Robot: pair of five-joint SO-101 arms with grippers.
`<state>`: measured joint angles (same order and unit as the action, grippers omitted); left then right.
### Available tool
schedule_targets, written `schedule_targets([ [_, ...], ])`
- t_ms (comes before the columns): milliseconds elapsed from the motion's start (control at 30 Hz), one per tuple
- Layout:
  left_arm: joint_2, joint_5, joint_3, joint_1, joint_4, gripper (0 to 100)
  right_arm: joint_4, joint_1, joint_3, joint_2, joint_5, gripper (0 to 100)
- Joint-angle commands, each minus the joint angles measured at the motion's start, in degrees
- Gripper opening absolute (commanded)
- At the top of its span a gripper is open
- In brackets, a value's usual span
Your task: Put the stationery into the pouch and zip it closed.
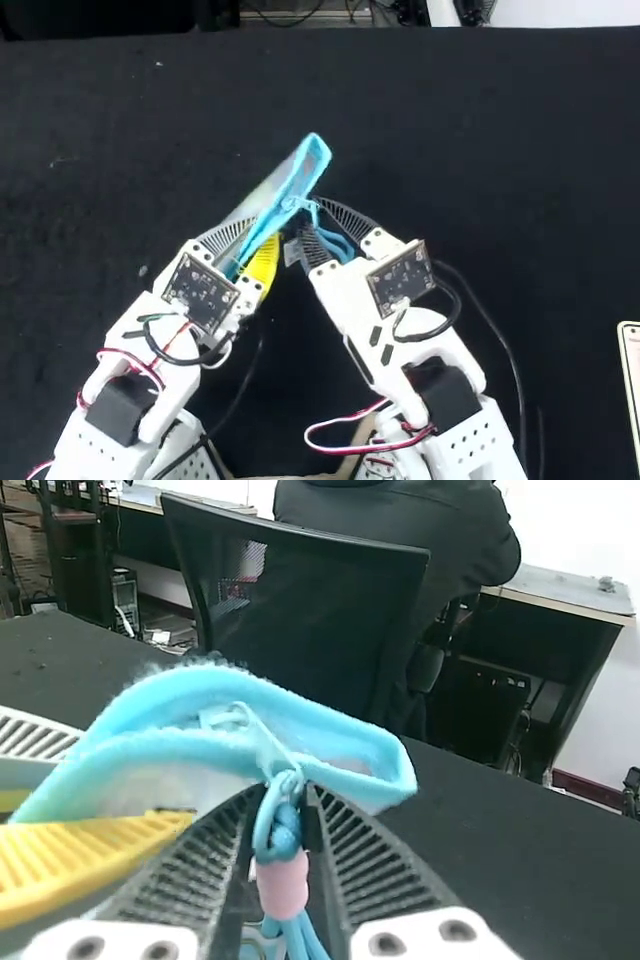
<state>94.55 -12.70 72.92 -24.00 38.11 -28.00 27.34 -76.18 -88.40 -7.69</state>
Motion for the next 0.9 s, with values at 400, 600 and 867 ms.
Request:
schedule_targets([
  [400,-0.1,-0.2,-3.6,-0.9,4.0,3,-6.3,0.6,2.6,-5.9,-0.5,1.5],
  [600,-0.2,-0.2,-3.5,-0.6,4.0,3,-6.3,0.6,2.7,-6.1,-0.4,10.3],
  [867,-0.4,-0.2,-3.5,-0.8,4.1,3,-7.9,0.7,2.9,-6.4,-0.4,12.9],
])
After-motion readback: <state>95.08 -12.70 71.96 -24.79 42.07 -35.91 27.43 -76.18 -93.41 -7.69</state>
